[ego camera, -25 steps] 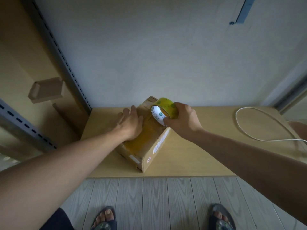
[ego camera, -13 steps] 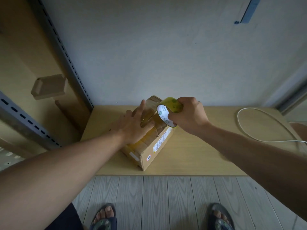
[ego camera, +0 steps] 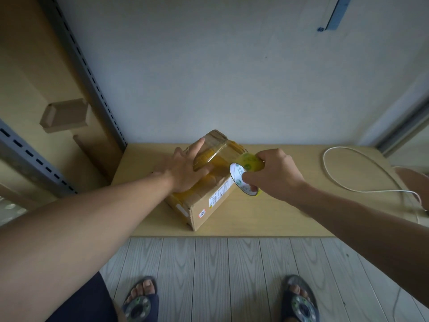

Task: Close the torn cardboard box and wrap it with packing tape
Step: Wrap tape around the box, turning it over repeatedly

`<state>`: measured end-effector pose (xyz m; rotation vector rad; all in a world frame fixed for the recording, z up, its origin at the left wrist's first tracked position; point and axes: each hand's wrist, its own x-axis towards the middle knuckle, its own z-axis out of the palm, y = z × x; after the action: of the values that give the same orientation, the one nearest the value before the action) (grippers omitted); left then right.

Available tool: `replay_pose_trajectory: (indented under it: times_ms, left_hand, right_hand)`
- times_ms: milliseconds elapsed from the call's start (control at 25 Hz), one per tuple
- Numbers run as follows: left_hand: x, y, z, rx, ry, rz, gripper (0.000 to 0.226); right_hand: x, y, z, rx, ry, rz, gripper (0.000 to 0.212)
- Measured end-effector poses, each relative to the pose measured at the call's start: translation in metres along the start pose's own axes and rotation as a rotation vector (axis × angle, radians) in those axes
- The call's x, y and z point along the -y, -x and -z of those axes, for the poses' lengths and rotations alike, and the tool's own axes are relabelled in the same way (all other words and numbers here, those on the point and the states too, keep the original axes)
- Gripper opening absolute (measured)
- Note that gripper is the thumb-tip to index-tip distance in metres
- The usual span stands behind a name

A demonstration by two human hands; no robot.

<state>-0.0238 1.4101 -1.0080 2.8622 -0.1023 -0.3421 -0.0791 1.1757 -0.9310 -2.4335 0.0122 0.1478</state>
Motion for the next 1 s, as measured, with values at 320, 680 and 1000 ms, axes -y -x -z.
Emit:
replay_pose_trajectory:
  times_ms: [320, 680, 1000]
  left_hand:
    - [0.002, -0.003, -0.003, 0.02, 0.047, 0.01, 0.088]
    - [0.001, 0.001, 0.004, 0.057, 0.064, 0.036, 0.074]
    - [0.007, -0.006, 0.001, 0.09, 0.04, -0.014, 0.083]
  right_hand:
    - [-0.01, 0.023, 0.007, 0.088, 0.007, -0.057, 0.014]
    - [-0.05, 0.028, -0.007, 0.112, 0.09, -0.079, 0.021]
    - [-0.078, 0.015, -0.036, 0.159, 0.04, -0.043, 0.016]
